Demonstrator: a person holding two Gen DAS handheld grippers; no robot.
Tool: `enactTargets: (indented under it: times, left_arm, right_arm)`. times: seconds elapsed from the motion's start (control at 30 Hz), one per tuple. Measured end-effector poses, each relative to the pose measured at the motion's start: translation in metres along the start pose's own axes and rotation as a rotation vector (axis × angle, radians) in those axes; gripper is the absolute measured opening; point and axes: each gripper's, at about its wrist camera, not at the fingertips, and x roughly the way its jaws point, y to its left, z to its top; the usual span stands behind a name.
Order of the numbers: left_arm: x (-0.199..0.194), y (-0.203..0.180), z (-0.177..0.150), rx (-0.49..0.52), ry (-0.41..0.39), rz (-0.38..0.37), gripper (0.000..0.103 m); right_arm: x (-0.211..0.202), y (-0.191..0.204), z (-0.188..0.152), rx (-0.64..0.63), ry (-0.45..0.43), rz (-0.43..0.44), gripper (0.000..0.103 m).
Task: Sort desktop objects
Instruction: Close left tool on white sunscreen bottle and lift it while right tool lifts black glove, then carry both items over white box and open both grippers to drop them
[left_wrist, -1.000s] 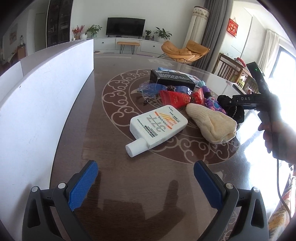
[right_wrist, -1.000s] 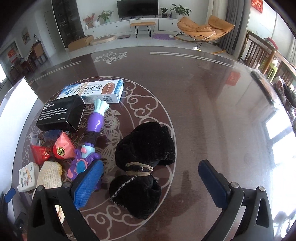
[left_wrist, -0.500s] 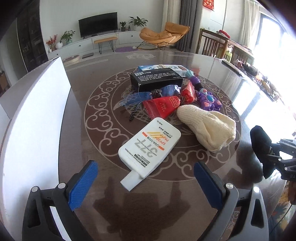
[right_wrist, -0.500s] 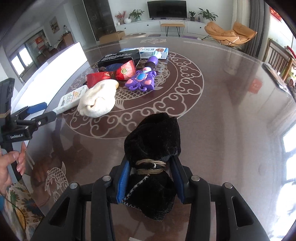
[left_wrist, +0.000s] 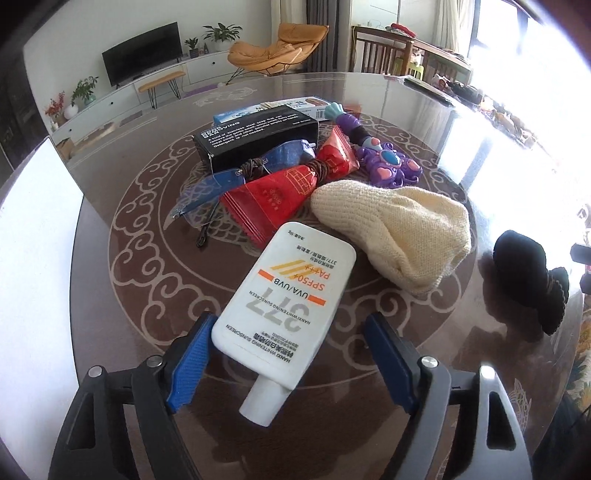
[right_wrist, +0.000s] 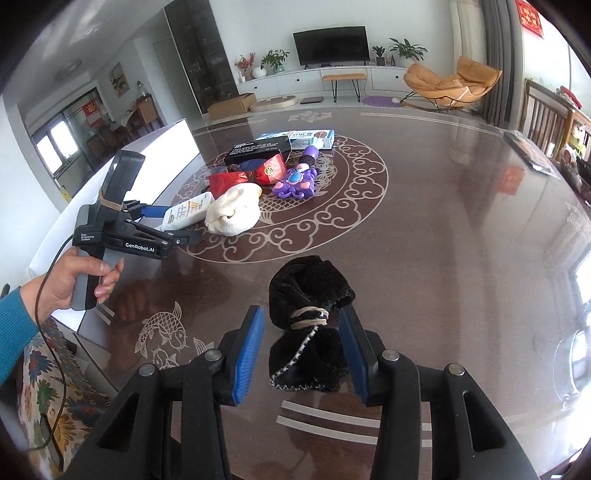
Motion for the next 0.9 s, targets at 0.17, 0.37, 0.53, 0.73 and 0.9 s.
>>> enactTargets:
  times: [0.17, 0.37, 0.53, 0.73, 0.9]
  left_arm:
    - [-0.009, 0.003, -0.008, -0.117, -0.002, 0.018, 0.052]
    - [-0.026, -0.003, -0.036, -0.197, -0.04, 0.04, 0.052]
    - [-0.044, -0.004, -0.059, -0.255, -0.091, 0.022, 0.051]
    - [-0.085, 0.002, -0.073, -0.308, -0.212, 0.012, 0.051]
    - [-0.109, -0.001, -0.075, -0.333, -0.28, 0.006, 0.05]
  right_arm:
    - [0.001, -0.005, -0.005, -0.028, 0.027, -0.016, 0.044]
    - [0.024, -0.004, 0.006, -0.027, 0.129, 0.062, 0.088]
    - [0.072, 0.013, 0.024, -0.117, 0.229, 0.029, 0.088]
    - [0.064, 0.021, 0.031, -0.151, 0.206, -0.033, 0.033]
    - [0.032, 0.032, 0.032, -0.198, 0.15, -0.053, 0.033]
